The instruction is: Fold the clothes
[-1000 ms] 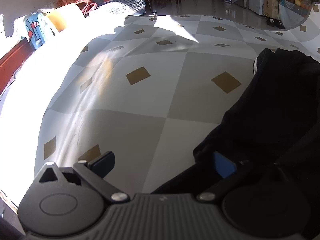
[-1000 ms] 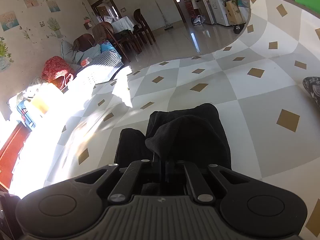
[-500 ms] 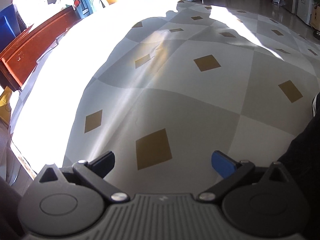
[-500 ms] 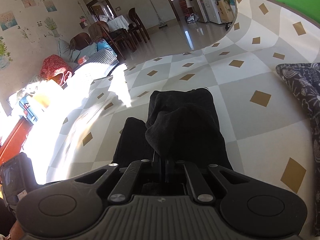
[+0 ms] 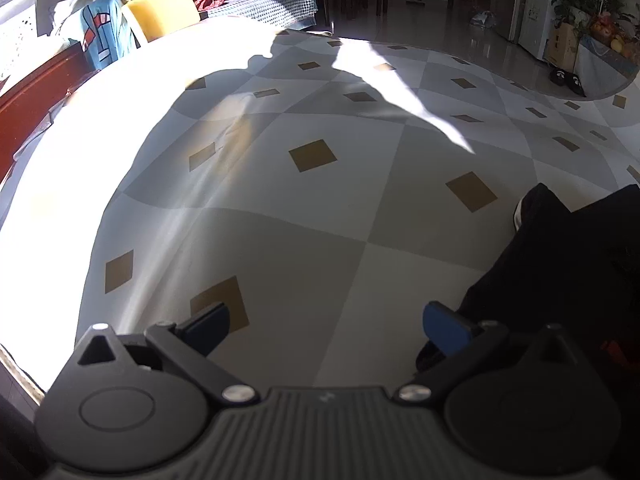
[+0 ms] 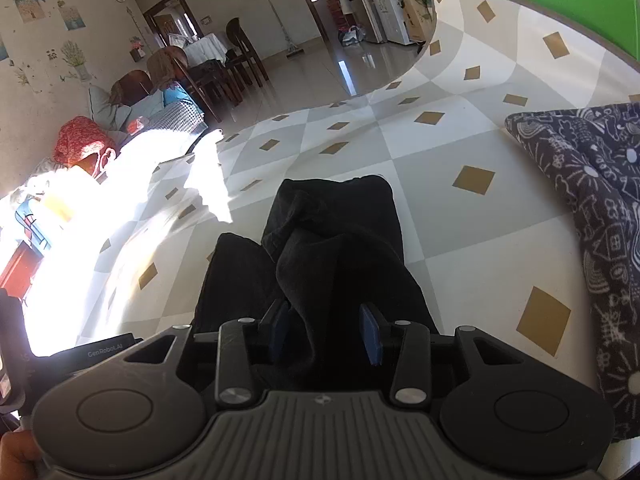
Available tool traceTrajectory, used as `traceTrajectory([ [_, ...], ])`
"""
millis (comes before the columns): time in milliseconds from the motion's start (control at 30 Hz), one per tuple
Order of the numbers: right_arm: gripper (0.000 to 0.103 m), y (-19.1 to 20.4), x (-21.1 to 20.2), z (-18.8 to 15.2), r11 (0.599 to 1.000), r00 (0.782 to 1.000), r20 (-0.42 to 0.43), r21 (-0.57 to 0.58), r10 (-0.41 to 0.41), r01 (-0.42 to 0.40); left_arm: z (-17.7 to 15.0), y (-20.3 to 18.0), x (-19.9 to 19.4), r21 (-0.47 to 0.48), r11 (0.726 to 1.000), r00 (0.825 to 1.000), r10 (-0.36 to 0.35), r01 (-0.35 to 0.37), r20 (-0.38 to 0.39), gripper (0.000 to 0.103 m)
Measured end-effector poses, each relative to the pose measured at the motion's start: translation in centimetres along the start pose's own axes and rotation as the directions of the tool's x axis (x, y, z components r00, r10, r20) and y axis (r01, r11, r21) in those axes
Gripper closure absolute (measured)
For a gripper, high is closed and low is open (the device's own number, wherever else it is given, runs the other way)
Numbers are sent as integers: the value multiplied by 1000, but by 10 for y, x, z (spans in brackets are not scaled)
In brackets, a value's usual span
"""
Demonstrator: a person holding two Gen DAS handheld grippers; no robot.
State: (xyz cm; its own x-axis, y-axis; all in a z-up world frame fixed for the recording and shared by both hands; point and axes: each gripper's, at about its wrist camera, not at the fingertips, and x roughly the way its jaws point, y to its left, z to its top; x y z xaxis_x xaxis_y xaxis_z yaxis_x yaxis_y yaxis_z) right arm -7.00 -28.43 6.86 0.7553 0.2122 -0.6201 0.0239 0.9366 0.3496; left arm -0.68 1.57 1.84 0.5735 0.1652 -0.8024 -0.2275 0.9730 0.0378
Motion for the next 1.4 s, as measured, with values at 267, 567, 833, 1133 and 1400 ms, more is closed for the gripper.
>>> traceTrajectory([
  [267, 54, 15, 11, 12, 997, 1000, -6, -79, 10, -10, 5, -25, -4, 42, 994, 995, -103, 103, -1, 0],
  [567, 50, 21, 42, 21, 985, 999, -39, -171, -10, 3, 7, -66, -1, 124, 975, 983, -184, 185, -23, 0],
  [833, 50, 14, 69, 20, 966, 993, -47, -242, -109, 94, 1, -107, 12, 215, 950, 974, -217, 225, -61, 0],
  [1133, 80, -27, 75, 20, 991, 986, -105, 8, -133, 135, -11, -124, 23, 262, 949, 985, -167, 175, -53, 0],
  [1400, 83, -33, 68, 23, 980, 982, -75, 89, -171, 177, -9, -106, 29, 219, 971, 995, -96, 100, -27, 0],
])
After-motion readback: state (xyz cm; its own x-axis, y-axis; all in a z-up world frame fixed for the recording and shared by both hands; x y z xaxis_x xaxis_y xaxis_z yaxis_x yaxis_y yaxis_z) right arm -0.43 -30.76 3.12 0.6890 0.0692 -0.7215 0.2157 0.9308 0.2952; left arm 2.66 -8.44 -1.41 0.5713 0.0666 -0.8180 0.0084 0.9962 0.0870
